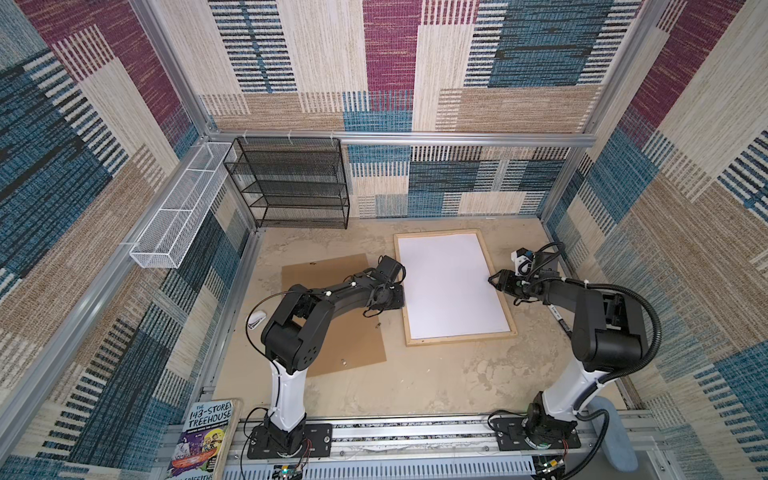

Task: Put the photo into the frame

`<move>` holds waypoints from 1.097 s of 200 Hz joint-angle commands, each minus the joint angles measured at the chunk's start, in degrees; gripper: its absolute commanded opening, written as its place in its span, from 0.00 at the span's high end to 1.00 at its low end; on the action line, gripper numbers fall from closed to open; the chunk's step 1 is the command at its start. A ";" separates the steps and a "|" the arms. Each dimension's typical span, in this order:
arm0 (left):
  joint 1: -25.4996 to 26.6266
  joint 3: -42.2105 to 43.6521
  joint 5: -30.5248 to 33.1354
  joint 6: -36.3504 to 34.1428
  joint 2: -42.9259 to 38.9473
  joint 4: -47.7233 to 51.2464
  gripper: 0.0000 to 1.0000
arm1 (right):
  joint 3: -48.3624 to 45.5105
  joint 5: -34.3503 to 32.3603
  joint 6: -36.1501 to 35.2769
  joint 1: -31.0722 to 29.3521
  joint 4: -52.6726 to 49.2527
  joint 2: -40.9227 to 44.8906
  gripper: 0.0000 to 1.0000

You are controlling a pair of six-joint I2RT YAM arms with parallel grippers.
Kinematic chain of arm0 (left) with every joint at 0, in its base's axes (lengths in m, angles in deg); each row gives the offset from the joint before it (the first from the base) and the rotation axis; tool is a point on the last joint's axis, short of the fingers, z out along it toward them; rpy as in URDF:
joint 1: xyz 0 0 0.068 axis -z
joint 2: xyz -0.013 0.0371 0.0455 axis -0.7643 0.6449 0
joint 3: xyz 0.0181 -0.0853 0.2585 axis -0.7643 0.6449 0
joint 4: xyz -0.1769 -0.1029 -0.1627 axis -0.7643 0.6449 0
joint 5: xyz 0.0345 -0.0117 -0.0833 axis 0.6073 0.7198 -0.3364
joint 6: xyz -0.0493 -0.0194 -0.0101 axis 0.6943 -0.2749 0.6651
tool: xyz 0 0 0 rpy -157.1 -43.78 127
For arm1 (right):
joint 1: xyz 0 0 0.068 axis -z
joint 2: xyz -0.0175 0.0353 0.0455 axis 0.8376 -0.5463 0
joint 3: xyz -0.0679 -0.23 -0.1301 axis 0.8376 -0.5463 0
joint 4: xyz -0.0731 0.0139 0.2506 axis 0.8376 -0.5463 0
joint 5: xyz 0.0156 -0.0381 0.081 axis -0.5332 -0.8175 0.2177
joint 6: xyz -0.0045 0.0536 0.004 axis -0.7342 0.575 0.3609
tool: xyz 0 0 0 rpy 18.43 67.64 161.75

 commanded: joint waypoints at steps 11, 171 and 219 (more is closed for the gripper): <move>0.53 -0.21 -3.82 0.65 -0.64 -2.56 0.69 | 0.14 4.01 -0.18 -0.13 -1.50 0.74 0.42; 1.80 -2.15 5.71 -0.60 -2.33 3.84 0.67 | -3.00 7.76 0.87 3.39 -0.10 10.10 0.40; -1.34 8.00 15.40 0.98 -14.98 7.67 0.61 | -3.67 9.43 3.10 -2.16 0.73 15.65 0.34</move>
